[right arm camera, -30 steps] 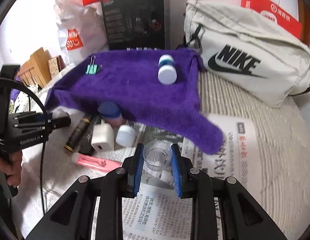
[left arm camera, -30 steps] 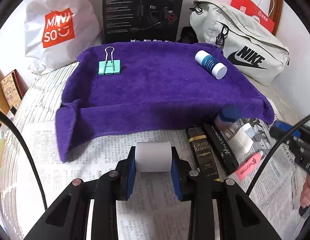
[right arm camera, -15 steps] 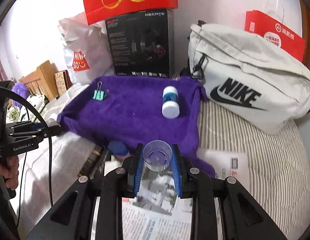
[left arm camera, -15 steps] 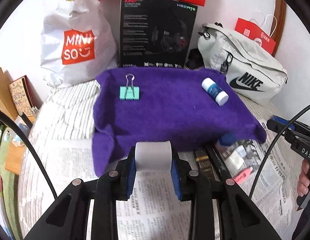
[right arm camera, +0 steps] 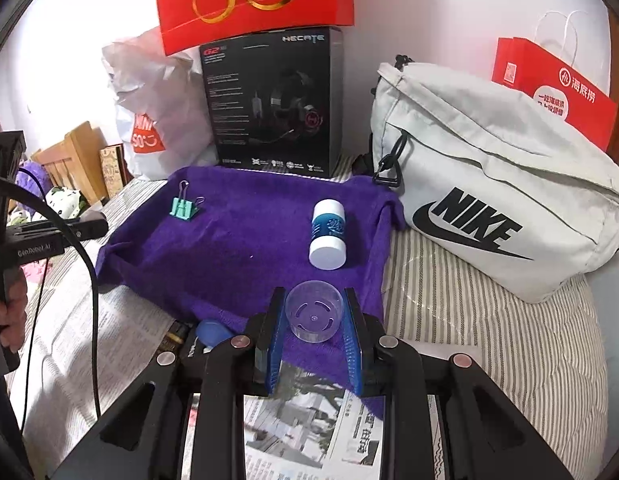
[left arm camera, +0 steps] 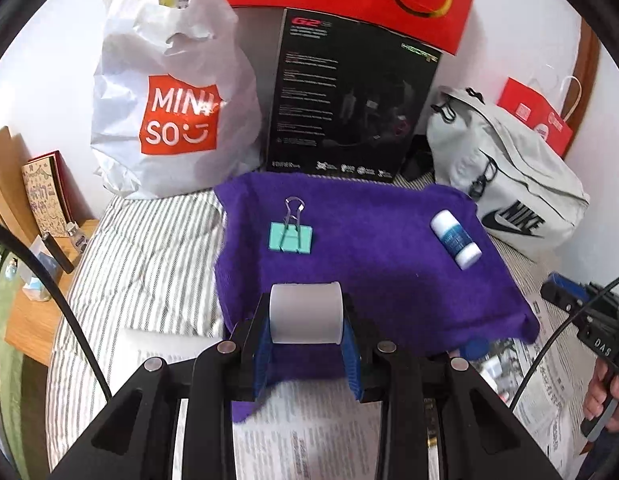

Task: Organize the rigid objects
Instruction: 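Carry the clear jar onto the towel and open the right gripper while the left carries the tape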

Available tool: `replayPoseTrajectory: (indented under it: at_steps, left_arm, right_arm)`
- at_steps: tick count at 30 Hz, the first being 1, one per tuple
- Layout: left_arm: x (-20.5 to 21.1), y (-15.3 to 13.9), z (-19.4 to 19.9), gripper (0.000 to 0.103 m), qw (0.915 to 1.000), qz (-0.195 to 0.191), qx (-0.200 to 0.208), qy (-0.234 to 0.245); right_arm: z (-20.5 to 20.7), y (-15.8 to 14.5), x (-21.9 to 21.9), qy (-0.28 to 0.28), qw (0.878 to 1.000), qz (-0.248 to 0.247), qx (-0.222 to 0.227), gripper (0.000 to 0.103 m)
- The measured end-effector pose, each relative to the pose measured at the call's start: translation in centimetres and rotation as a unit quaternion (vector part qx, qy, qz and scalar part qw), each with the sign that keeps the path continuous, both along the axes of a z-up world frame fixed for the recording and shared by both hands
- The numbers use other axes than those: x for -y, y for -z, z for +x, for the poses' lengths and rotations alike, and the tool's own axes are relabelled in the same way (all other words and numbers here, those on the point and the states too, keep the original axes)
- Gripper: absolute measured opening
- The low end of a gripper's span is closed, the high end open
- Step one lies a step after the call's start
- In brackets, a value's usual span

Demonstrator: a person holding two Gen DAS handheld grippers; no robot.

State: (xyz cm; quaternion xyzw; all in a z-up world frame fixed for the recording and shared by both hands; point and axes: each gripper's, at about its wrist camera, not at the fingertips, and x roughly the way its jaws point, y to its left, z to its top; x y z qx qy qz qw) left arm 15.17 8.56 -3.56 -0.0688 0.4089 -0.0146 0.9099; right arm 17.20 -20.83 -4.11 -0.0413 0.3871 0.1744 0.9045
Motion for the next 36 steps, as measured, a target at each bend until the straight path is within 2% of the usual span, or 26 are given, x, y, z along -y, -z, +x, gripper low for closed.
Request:
replayPoseTrajectory:
  at_steps: [4,17,21,26,30,36]
  left_arm:
    - [-0.5,0.3,1.3,0.029,0.9999,-0.011,-0.003,-0.001]
    - [-1.5,2.3,3.1,0.029,0.9996,-0.019,-0.021,-0.009]
    - [-1.5,2.6,3.5,0.029,0.9996,-0.016,-0.024,-0.005]
    - [-1.7,3.1,4.1,0.029,0.9995,-0.013,-0.027,-0.008]
    - [-1.8,3.4,4.3,0.029,0.9994,-0.013,-0.031,-0.005]
    - [-1.5,3.7,4.9,0.029,0.9993,-0.006,-0.038,0.003]
  right_arm:
    - [1.3,1.0,0.0,0.007,1.0,0.014,-0.014,0.027]
    - [6.5,4.8,-2.7,0.0,0.999,-0.012,-0.053,0.027]
    - [7.2,5.4,-3.9,-0.013,0.998,-0.031,-0.055,0.027]
    - [8.3,6.8,-3.9,-0.006,0.997,-0.032,-0.071,0.027]
    - [8.1,7.1,-4.4,-0.01,0.997,-0.055,-0.054,0.027]
    - [8.3,7.2,-4.3,-0.014,0.997,-0.054,-0.06,0.027]
